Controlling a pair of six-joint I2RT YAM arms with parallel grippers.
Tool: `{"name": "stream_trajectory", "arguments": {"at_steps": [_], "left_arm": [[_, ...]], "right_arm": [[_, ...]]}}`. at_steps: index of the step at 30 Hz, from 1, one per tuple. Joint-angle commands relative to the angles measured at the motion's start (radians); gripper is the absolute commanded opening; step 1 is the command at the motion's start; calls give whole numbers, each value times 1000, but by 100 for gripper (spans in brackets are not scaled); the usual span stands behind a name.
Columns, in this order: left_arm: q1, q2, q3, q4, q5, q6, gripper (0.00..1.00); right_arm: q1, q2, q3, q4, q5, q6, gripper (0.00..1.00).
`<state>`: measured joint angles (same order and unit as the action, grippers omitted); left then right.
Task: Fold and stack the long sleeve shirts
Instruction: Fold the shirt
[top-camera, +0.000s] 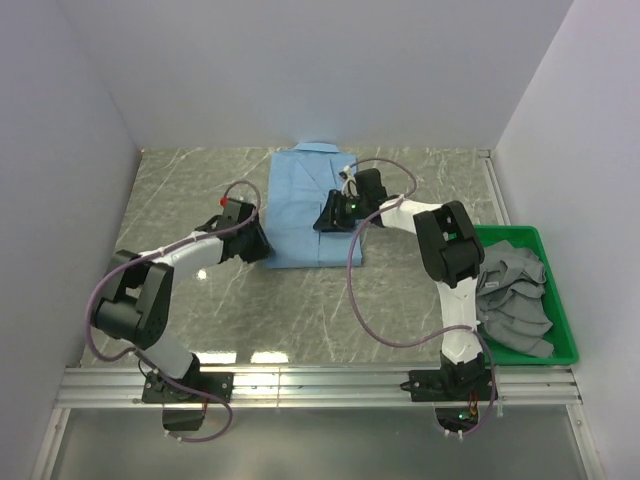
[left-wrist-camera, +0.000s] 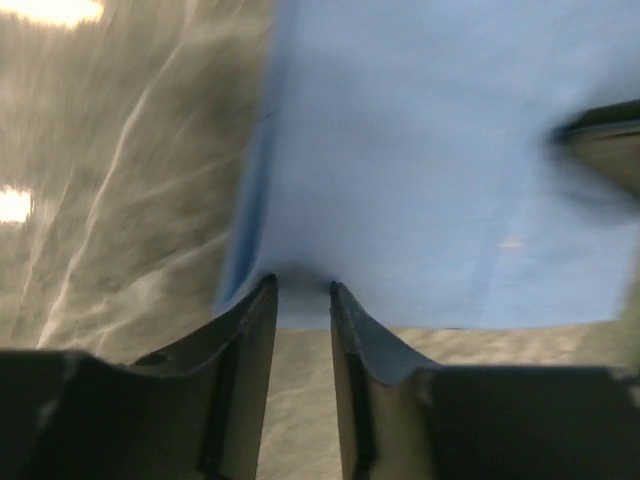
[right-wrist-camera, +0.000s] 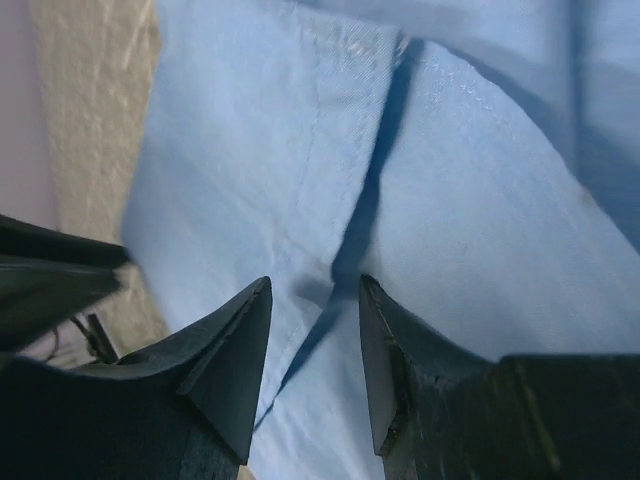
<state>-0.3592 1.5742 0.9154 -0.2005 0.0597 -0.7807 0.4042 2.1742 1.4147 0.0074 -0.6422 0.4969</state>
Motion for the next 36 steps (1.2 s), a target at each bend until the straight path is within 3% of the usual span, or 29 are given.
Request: {"name": "stream_trajectory", "arguments": {"at_steps": [1,6,21,24,28,33,36], "left_arm": [[-4,41,-59,26,26,-69,33],[-3,69,-110,35,31,-84,29],[-4,50,-105,-11,9,-81,29],[-4,21,-81,-37,3,-75,34],[-4,-39,-30,-68,-9,-83,49],[-9,-132,31,-65,17,-100,66],[-30,-163,57,-47,38,-98,69]], "right_arm": [[-41,-10,38,98,-57,34,48],[-83,-11,50,126,-65,57,48],[-209,95,108,146,35,252,48],[-214,55,128,106,41,215,48],[-200,-72,70,115,3,204,48],[-162,-284,-120,120,-27,175,48],[-119,-387,-258,169,-46,186,49]]}}
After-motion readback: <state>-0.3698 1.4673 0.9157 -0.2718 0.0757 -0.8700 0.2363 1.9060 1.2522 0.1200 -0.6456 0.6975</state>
